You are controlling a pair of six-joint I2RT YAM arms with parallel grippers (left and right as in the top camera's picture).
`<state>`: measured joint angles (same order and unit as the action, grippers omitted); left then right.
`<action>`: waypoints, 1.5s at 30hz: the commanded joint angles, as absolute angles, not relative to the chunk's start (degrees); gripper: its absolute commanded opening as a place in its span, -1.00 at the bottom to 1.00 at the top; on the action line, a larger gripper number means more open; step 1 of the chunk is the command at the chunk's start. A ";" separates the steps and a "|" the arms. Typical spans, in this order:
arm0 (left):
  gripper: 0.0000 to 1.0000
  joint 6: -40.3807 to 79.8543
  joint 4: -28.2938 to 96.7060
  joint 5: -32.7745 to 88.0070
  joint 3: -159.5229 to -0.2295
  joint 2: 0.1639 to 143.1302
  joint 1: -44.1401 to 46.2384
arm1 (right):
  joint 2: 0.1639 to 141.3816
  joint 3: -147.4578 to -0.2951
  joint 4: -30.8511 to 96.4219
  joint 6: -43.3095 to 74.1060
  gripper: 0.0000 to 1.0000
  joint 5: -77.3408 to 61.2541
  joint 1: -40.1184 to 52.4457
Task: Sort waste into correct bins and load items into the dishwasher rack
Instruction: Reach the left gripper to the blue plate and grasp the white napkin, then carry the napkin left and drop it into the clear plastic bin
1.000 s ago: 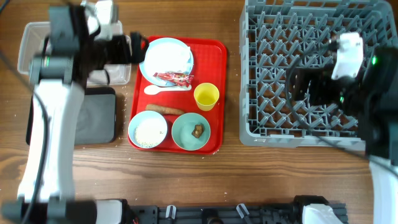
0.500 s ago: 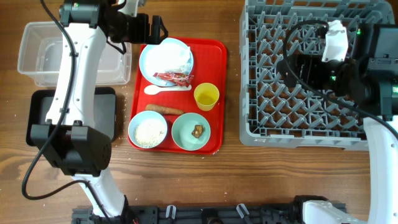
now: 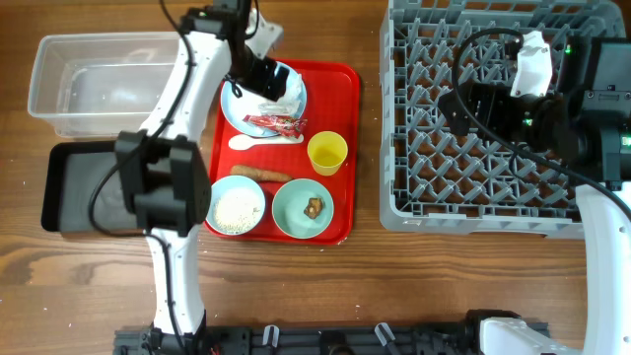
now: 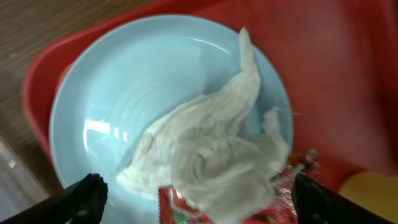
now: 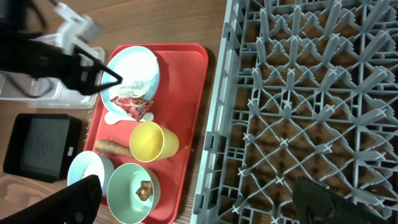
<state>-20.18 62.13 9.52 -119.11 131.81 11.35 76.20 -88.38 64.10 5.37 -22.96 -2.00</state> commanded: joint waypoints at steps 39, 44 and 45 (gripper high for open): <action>-0.92 -24.99 55.70 12.34 -111.26 137.03 11.14 | 77.06 -89.52 63.88 6.15 0.99 -22.26 -2.11; -0.92 -7.77 55.68 12.36 -115.90 132.68 11.07 | 77.06 -89.52 63.70 6.17 1.00 -22.26 -2.11; -0.92 -6.37 55.68 12.36 -116.14 131.79 11.07 | 77.06 -89.52 63.68 6.15 0.99 -22.26 -2.11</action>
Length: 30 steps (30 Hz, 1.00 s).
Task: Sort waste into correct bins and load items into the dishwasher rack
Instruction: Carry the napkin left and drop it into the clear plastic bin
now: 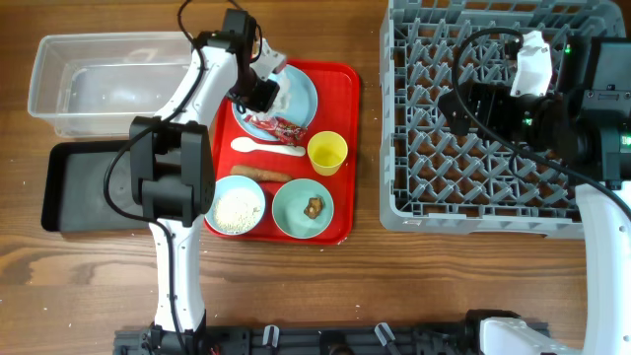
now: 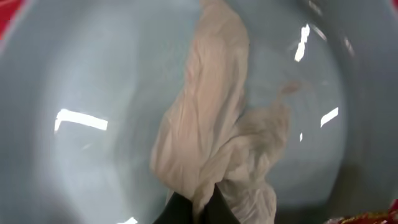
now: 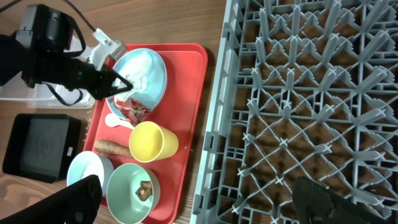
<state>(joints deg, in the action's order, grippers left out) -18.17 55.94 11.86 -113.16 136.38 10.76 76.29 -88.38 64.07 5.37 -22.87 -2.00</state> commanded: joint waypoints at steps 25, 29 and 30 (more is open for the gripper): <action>-0.92 21.89 57.06 9.13 -116.16 112.86 -4.14 | 77.06 -89.52 63.66 6.17 0.99 -22.26 -2.11; -0.92 26.33 57.19 -0.47 -116.16 113.40 -6.66 | 77.10 -89.52 63.68 6.22 1.00 -22.28 -2.11; -0.92 27.79 57.32 -2.39 -116.16 113.54 -6.96 | 77.10 -89.52 63.75 6.22 1.00 -22.28 -2.11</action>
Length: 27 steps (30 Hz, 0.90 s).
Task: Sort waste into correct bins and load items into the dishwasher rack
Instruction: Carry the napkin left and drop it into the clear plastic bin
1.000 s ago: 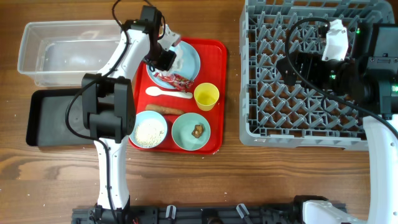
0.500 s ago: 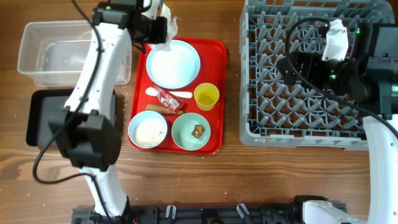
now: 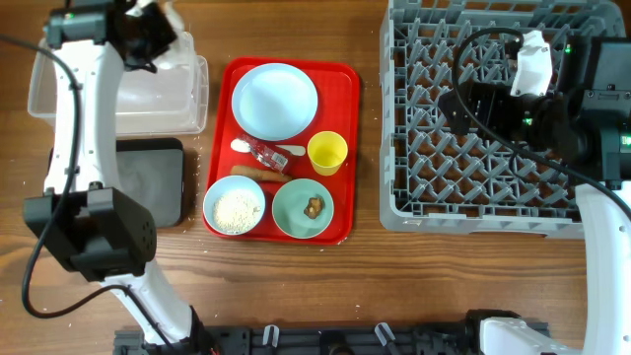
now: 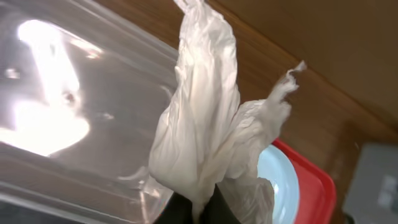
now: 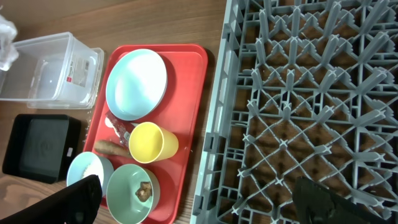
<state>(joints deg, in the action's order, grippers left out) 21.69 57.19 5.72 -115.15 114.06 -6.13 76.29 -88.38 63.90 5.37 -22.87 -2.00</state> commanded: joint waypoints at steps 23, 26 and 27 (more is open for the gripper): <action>-0.74 41.63 54.11 -13.58 -116.16 124.36 -8.21 | 80.82 -89.52 63.92 7.88 1.00 -22.26 -2.11; -0.73 41.63 53.45 -13.56 -116.16 126.54 -8.21 | 80.82 -89.52 63.90 8.14 0.99 -22.26 -2.11; -0.59 41.60 53.52 -13.56 -116.16 126.91 -8.21 | 80.82 -89.52 63.88 8.47 0.99 -22.26 -2.11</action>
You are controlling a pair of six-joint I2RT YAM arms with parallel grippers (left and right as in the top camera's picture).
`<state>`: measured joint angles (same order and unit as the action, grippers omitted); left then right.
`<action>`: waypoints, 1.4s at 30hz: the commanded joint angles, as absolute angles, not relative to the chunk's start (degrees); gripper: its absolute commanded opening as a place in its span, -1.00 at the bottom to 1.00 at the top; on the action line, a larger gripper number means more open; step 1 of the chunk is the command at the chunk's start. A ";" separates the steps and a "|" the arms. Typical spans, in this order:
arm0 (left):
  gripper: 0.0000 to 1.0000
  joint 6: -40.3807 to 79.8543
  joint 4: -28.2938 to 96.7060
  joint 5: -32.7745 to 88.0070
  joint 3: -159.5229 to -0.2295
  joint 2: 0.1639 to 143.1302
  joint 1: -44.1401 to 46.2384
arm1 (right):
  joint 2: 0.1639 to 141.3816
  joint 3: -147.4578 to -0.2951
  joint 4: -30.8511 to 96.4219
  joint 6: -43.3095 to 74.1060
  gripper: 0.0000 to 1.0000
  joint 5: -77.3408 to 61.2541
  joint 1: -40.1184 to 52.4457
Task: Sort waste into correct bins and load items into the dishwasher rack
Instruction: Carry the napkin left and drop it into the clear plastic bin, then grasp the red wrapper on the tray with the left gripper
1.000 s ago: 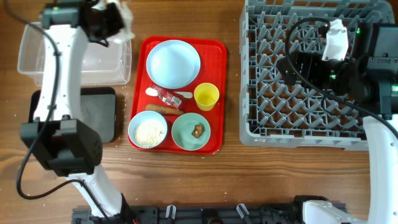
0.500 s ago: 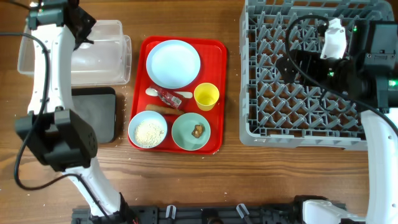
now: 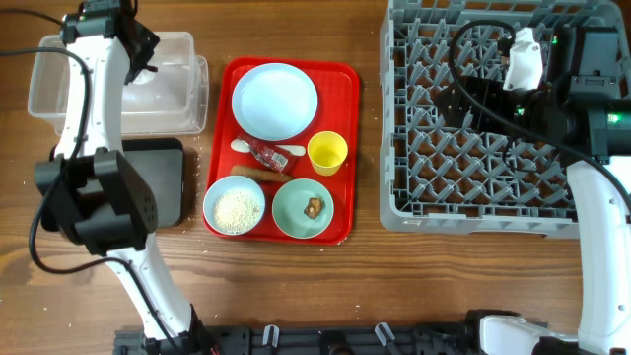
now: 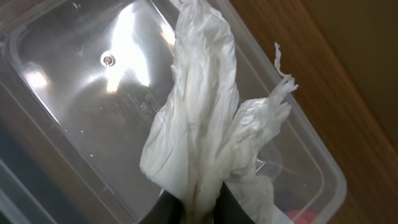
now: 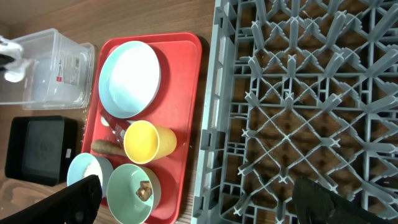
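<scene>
My left gripper (image 4: 199, 210) is shut on a crumpled white napkin (image 4: 205, 118), which hangs over the inside of the clear plastic bin (image 4: 74, 81). From overhead, the left gripper (image 3: 138, 51) is over the clear bin (image 3: 59, 74) near its right end. The red tray (image 3: 340, 108) holds a bare light-blue plate (image 3: 274, 101), a yellow cup (image 3: 326, 153), a red wrapper (image 3: 268, 151), a white spoon (image 3: 244, 145), a rice bowl (image 3: 235, 207) and a green bowl (image 3: 303, 208) with a scrap. My right gripper (image 5: 199, 205) is open high above the grey dishwasher rack (image 5: 298, 93).
A black bin (image 3: 158, 187) sits on the table in front of the clear bin, left of the tray. A brown stick-like scrap (image 3: 258, 173) lies on the tray beside the bowls. The rack (image 3: 473, 148) fills the right side of the table.
My left gripper, still holding the napkin, has moved from the clear bin's far rim to over its inside. The right arm has shifted slightly above the rack.
My left gripper was first open over the napkin lying on the blue plate. Then it was shut on the napkin at the plate. Later it held the napkin by the clear bin's rim, the plate left bare, and now over the bin.
</scene>
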<state>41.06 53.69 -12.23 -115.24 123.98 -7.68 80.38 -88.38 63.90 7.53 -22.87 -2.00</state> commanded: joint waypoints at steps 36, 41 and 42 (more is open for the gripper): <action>0.88 39.40 64.97 -1.15 -88.92 112.31 13.89 | 80.82 -89.52 60.86 8.99 0.99 -21.80 -2.11; 0.81 32.32 52.69 1.67 -80.82 112.33 16.43 | 80.82 -89.52 60.73 9.02 1.00 -21.82 -2.11; 0.79 31.90 51.33 1.93 -79.70 112.42 16.84 | 80.82 -89.52 60.75 9.04 0.99 -21.82 -2.11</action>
